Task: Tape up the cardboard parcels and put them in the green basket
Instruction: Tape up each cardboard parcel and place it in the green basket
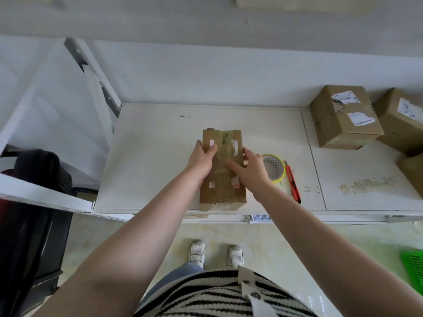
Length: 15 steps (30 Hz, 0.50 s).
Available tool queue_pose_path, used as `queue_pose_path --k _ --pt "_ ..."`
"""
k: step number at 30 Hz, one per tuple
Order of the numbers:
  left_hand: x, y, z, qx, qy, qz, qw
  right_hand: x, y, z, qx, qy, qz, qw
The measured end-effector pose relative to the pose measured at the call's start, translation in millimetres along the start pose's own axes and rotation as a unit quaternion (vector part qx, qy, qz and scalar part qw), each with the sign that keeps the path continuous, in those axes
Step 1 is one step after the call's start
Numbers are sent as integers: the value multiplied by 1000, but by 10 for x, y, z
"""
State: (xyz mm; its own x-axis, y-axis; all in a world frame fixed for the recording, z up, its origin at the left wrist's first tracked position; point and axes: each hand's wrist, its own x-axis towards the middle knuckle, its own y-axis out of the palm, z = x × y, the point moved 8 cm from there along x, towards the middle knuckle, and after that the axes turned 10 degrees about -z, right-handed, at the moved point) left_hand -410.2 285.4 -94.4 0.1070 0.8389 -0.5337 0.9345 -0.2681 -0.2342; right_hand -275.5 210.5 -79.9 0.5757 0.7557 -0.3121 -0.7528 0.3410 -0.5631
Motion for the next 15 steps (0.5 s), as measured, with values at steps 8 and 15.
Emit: queue_pose_path --k 8,15 --pt "-144 385 -297 538 359 -156 747 -102 230 -184 193 56 23 979" --pt "-60 386 -267 557 342 -128 746 -135 224 -94 235 51 50 969"
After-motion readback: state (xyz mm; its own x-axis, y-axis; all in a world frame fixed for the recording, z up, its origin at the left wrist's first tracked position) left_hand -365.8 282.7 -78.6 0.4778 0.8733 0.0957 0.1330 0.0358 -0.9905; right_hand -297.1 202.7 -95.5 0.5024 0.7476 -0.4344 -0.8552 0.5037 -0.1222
